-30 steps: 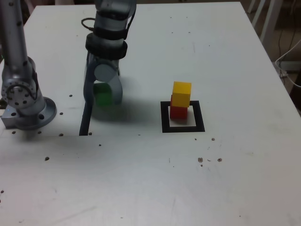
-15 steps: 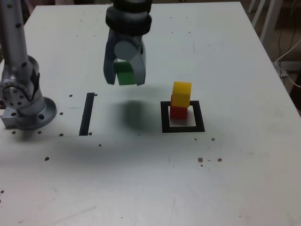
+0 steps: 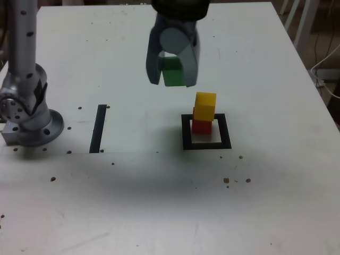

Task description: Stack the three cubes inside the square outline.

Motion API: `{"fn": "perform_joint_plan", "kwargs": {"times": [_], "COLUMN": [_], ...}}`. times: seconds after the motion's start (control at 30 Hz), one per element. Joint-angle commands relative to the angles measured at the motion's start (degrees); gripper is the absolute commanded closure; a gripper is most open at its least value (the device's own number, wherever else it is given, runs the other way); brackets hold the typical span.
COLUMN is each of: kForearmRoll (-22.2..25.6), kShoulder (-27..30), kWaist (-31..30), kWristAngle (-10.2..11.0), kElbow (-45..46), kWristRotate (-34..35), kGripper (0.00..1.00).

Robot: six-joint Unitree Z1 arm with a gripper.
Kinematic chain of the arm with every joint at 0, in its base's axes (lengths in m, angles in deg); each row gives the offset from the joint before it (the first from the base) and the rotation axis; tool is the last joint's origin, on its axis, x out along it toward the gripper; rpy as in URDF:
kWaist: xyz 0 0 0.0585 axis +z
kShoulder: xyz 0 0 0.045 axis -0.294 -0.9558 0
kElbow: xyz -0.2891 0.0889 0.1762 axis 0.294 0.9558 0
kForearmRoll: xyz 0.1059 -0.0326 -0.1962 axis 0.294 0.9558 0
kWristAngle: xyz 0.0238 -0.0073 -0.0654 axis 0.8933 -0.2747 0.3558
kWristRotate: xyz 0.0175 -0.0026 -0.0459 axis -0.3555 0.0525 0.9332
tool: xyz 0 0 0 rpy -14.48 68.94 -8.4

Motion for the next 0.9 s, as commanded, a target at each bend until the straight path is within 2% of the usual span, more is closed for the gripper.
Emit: {"fn": "perform_joint_plan", "kwargs": {"times": [0.0, 0.37, 0.87], "kForearmRoll": [1.1, 1.3, 0.7], "kShoulder": [-1.5, -6.0, -9.0], "kWaist": [-0.5, -2.0, -2.0], "kWristAngle": [-0.3, -1.2, -1.4], "kElbow": [-2.1, -7.1, -9.7], "kWristRotate": [0.0, -1.0, -2.4], "kGripper": [0.73, 0.73, 0.72]}}
